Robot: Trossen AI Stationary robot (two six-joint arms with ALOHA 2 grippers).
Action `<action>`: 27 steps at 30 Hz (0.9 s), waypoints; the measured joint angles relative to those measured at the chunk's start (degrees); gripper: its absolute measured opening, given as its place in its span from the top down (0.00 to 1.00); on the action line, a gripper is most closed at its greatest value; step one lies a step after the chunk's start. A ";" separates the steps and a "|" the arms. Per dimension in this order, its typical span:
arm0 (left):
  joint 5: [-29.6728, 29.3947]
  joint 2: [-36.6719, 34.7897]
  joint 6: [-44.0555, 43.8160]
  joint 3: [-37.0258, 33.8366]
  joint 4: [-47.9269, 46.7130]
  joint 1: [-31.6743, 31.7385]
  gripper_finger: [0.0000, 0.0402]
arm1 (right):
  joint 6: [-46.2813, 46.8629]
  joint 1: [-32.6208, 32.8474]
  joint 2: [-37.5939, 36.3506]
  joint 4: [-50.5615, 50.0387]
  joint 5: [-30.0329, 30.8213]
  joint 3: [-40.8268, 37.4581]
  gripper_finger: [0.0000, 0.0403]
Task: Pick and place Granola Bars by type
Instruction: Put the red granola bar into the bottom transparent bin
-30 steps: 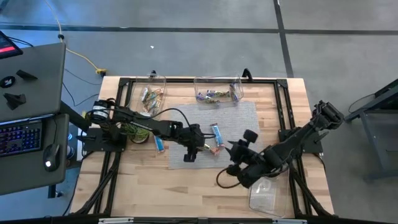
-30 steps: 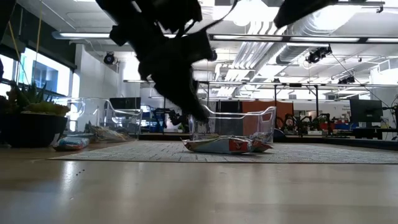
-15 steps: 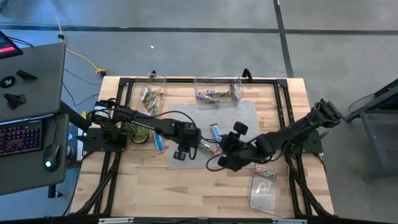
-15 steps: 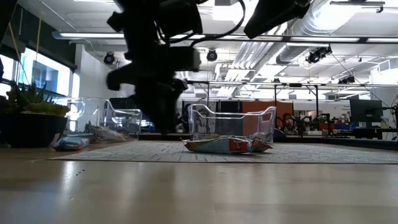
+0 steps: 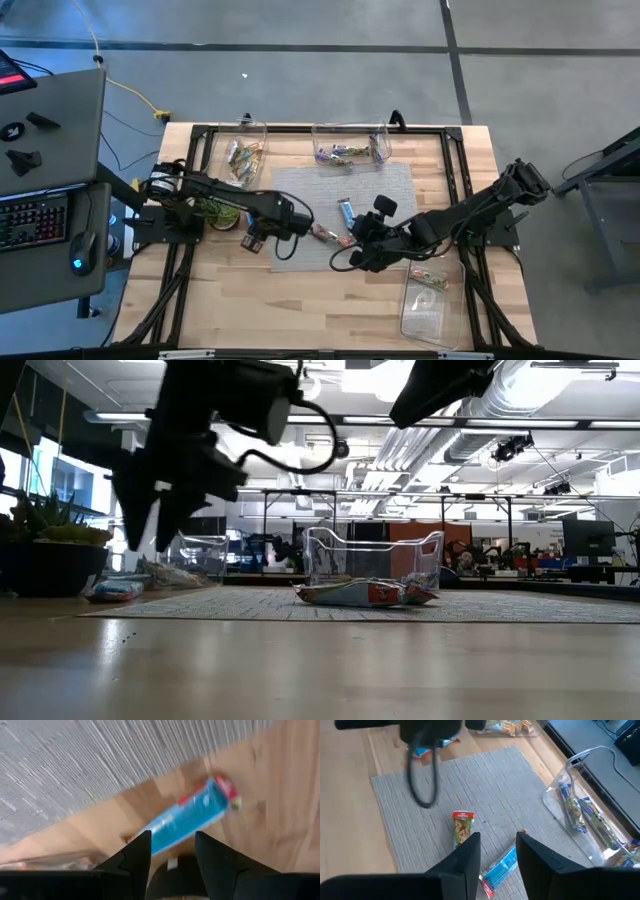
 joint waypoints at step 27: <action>-10.29 -0.07 8.41 -12.19 17.48 -6.45 0.64 | 0.00 0.00 0.00 0.02 -1.95 0.00 0.73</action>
